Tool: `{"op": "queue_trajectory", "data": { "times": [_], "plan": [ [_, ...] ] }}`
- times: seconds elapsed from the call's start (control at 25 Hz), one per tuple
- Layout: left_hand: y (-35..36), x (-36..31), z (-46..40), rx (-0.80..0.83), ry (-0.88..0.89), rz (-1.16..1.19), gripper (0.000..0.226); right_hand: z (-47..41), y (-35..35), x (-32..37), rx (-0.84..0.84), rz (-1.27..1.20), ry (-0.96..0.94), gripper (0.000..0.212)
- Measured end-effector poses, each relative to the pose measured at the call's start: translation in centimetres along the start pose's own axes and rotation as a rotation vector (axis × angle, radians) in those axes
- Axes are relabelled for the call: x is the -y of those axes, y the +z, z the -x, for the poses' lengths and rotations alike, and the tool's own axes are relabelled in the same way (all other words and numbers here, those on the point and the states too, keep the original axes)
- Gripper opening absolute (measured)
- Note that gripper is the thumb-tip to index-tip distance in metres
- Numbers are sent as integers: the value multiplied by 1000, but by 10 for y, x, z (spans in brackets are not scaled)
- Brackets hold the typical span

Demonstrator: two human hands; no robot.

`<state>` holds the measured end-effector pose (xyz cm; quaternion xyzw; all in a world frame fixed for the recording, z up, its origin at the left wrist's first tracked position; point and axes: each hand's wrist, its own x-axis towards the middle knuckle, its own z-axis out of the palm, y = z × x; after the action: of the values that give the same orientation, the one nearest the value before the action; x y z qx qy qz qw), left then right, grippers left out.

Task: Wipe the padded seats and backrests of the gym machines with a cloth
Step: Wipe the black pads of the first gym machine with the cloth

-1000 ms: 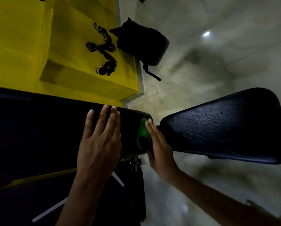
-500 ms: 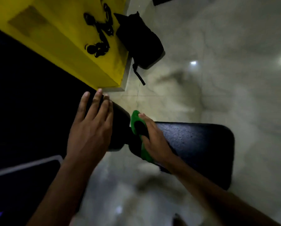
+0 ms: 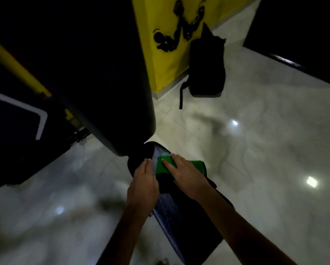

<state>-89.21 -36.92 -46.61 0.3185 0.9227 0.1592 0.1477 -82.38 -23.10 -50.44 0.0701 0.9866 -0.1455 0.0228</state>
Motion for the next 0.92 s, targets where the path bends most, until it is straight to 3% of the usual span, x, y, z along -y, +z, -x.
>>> {"op": "queue_trajectory", "data": {
  "times": [0.08, 0.2, 0.36, 0.48, 0.6, 0.72, 0.92],
  "plan": [
    [33, 7, 10, 45, -116, 33, 58, 1, 12, -12, 45, 187, -101, 76],
    [67, 17, 21, 17, -150, 75, 62, 5, 14, -24, 176, 294, -122, 101],
    [86, 14, 18, -170, -223, 172, 55, -20, -5, -39, 76, 228, -251, 89],
    [105, 7, 15, -299, -288, 178, 62, -58, -13, -35, 16, 285, -321, 77],
    [115, 4, 15, -322, -327, 124, 63, -88, 2, -26, 77, 322, -382, 67],
    [116, 5, 15, -313, -338, 60, 61, -91, 14, -25, 53, 250, -312, 69],
    [122, 10, 15, -253, -341, 33, 62, -70, 20, -41, 11, 190, -348, 75]
  ]
}}
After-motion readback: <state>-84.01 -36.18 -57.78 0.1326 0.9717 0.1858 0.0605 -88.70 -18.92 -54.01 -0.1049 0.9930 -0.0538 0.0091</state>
